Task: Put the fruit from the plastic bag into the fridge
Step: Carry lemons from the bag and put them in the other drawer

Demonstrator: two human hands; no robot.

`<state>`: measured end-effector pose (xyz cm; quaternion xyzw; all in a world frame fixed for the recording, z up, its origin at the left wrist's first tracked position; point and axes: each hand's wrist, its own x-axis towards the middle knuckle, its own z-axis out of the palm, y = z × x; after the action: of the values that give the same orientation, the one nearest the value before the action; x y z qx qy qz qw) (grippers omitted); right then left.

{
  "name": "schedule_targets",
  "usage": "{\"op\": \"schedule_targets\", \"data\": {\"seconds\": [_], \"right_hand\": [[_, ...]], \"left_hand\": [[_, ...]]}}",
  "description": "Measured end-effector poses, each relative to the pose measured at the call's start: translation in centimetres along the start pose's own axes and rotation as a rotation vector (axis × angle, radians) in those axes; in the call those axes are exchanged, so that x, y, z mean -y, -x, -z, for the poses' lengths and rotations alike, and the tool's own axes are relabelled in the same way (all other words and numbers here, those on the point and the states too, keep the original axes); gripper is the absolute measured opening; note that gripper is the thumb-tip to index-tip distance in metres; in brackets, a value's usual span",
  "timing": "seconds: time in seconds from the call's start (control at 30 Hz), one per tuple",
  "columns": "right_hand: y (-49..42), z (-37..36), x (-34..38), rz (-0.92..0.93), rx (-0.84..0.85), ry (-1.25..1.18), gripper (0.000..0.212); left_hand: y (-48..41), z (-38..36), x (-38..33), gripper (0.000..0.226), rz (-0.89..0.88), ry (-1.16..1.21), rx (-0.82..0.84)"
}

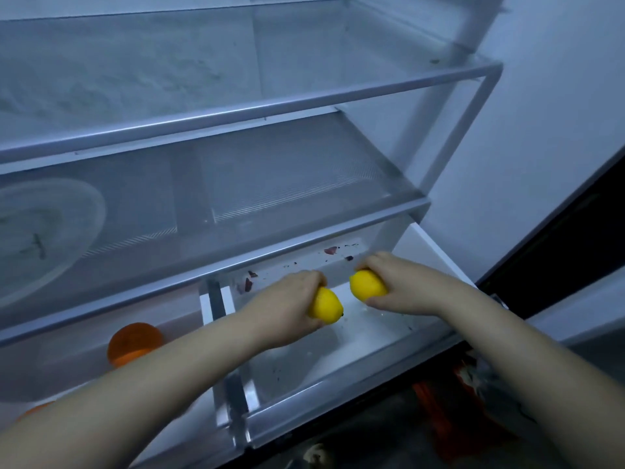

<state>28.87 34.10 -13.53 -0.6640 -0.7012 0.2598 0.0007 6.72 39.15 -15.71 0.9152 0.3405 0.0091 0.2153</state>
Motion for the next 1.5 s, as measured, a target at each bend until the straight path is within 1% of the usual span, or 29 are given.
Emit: {"op": "schedule_targets", "data": {"seconds": [0.07,0.13,0.2,0.27,0.37,0.5,0.63,0.87,1.0,1.17,1.4,1.5], "right_hand": [[-1.3,0.0,-0.1,-0.022,0.045,0.014,0.047],[-2.5,0.0,-0.2,-0.064,0.101,0.082,0.042],[-3.7,-0.2,-0.3,-0.08,0.153,0.171,0.041],[-5.1,-0.6,-0.6,-0.087,0.19,0.224,0.042],[-6.9,-1.3,-1.2,-0.119,0.245,0.268,0.043],[-8.1,-2.1,-1.8,-0.146,0.219,0.254,0.048],[-8.6,-3.5,-2.5,-0.136,0.211,0.259,0.07],[-8.5,-4.0,-3.3,-0.091,0.197,0.274,0.068],[-8.7,-4.7,-3.3,-0.078,0.215,0.29,0.064],[-9.0,-5.3,-3.3,-0.089,0.236,0.306,0.064],[-9.2,-5.4,-3.2,-0.107,0.237,0.289,0.07],[-9.0,-5.1,-3.0,-0.129,0.233,0.269,0.079]], "left_hand": [[-1.1,-0.7,0.0,0.057,-0.017,-0.057,0.045],[-2.3,-1.3,0.1,0.054,-0.015,-0.097,0.104],[-3.6,-1.8,0.3,0.048,0.017,-0.099,0.176],[-4.9,-2.2,0.5,0.049,0.05,-0.09,0.236],[-6.3,-3.0,1.0,0.047,0.092,-0.102,0.274],[-7.5,-3.8,1.8,0.046,0.129,-0.107,0.288],[-7.3,-4.4,2.4,0.049,0.138,-0.057,0.3],[-7.4,-5.0,2.5,0.055,0.081,-0.126,0.304],[-7.4,-5.3,2.6,0.056,0.084,-0.154,0.31],[-7.4,-5.8,2.7,0.053,0.092,-0.156,0.326],[-7.6,-6.3,2.9,0.052,0.099,-0.154,0.344],[-7.7,-6.3,2.9,0.055,0.104,-0.159,0.338]]}}
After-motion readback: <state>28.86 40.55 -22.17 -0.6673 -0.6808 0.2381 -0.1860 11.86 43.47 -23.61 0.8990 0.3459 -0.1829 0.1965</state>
